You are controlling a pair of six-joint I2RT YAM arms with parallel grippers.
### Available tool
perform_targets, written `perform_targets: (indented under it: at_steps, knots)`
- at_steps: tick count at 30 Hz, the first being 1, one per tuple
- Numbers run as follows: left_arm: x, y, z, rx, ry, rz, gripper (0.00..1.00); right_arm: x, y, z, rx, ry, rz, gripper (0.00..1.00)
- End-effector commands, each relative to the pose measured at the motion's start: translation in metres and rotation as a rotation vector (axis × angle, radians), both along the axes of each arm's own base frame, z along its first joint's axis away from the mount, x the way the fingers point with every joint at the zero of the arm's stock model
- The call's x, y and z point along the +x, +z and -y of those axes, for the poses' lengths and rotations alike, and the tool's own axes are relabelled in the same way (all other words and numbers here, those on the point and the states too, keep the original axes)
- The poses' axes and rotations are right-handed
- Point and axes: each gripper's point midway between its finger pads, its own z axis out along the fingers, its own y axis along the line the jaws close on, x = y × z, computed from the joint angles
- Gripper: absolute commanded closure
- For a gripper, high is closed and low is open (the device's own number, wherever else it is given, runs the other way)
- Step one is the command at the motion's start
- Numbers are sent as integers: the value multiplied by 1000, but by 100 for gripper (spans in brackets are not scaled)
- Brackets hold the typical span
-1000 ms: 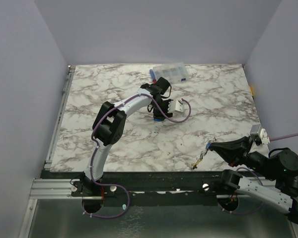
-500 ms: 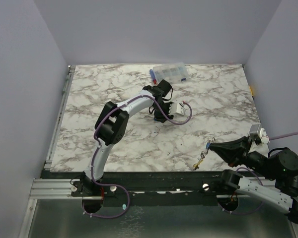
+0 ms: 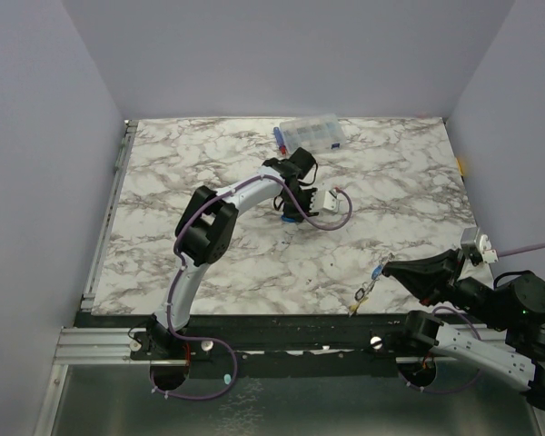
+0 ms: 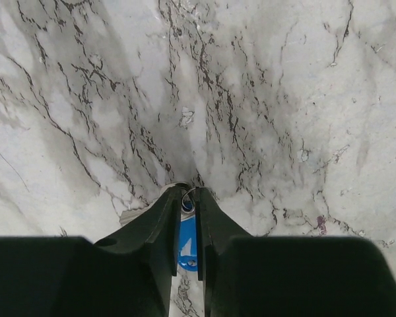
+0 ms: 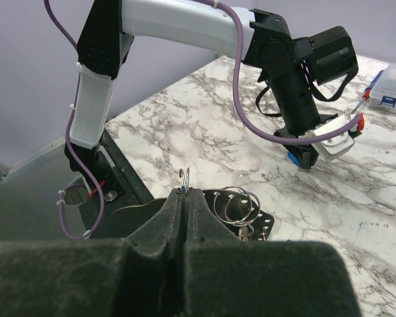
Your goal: Put the keys on the keyring
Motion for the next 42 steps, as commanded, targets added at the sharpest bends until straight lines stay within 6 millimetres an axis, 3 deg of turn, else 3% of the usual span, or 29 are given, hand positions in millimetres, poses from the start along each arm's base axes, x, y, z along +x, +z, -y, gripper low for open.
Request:
perform_targets:
  at_steps: [1, 7, 11, 22, 28, 30, 33, 34, 37, 42]
  knots:
    - [-7, -6, 2, -5, -35, -16, 80, -3, 14, 4, 30, 8, 15, 99]
    - [-11, -2, 2, -15, -38, -22, 100, -3, 14, 5, 28, 2, 14, 99]
    - [-9, 6, 3, -28, -13, -23, 100, -3, 14, 5, 27, 3, 13, 99]
    - [10, 53, -1, -86, 239, 20, 100, -4, 15, 7, 29, 2, 21, 99]
    - [11, 56, -10, -118, 462, -1, 100, -3, 15, 7, 27, -1, 25, 99]
    - [16, 55, -14, -122, 626, -3, 92, -2, 15, 7, 28, -3, 25, 99]
    - [5, 55, -8, -129, 825, 20, 58, 0, 13, 6, 26, -12, 19, 99]
    - [-3, 54, -3, -133, 856, 21, 53, 0, 13, 5, 27, -15, 16, 99]
    - [-22, 46, 8, -113, 916, 33, 56, 2, 11, 2, 28, -17, 14, 99]
    - [-3, 34, 1, -131, 1244, 93, 58, 4, 10, -3, 8, -10, 8, 99]
